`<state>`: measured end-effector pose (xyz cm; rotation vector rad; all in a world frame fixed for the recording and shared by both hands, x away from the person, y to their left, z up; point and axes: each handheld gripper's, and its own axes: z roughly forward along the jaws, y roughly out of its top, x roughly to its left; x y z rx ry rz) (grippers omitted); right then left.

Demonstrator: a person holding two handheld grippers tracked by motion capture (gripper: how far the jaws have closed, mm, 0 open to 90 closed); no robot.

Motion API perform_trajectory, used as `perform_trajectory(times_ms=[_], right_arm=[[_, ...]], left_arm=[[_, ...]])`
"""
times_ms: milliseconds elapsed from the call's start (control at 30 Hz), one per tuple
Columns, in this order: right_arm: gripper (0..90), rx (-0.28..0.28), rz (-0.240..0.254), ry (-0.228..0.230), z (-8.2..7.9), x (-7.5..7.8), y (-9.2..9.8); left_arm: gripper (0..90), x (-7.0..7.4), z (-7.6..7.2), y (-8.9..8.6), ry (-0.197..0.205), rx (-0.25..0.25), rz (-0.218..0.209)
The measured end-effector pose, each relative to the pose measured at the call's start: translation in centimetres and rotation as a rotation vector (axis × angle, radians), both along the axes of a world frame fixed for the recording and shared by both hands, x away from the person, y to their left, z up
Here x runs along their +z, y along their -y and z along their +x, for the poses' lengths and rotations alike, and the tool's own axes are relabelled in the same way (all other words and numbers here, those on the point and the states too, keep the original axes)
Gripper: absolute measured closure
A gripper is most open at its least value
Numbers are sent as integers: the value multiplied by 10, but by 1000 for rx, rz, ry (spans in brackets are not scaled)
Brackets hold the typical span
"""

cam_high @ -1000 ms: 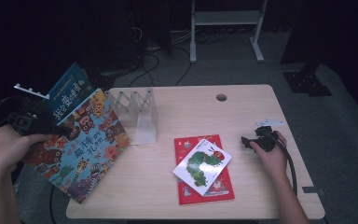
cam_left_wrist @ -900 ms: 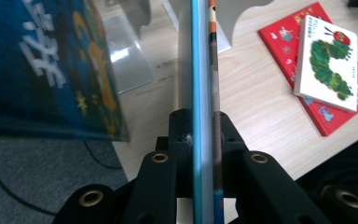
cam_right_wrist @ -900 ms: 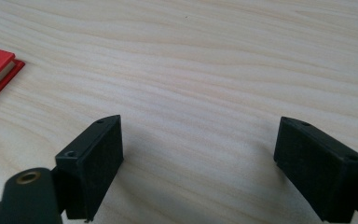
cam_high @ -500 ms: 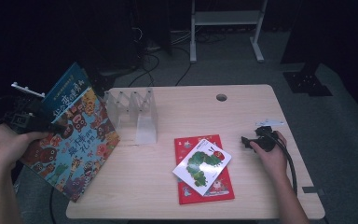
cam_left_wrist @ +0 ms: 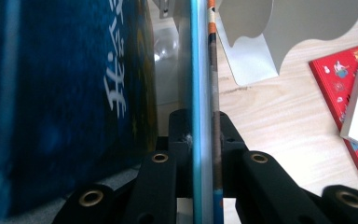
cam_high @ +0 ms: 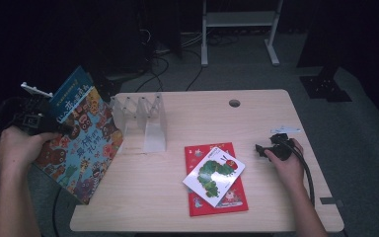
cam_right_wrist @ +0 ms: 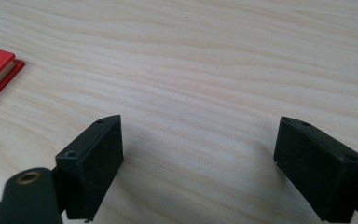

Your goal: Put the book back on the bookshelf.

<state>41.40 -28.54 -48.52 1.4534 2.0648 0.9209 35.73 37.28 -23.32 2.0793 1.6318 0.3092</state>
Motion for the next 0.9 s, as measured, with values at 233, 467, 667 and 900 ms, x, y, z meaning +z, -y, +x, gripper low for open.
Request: perform_trajectory(times_ms=[233,467,667,900], right_arm=[[147,0,-1,1,0,0,0],[147,1,-1,1,0,0,0],[146,0,0,0,0,0,0],[148,4,-1,0,0,0,0]], left_arm=[[806,-2,9,6,16,37,10],[806,-3,21,15,25,58,11],[805,-2,34,19,24,67,11],[805,-5,44,23,39,88,16]])
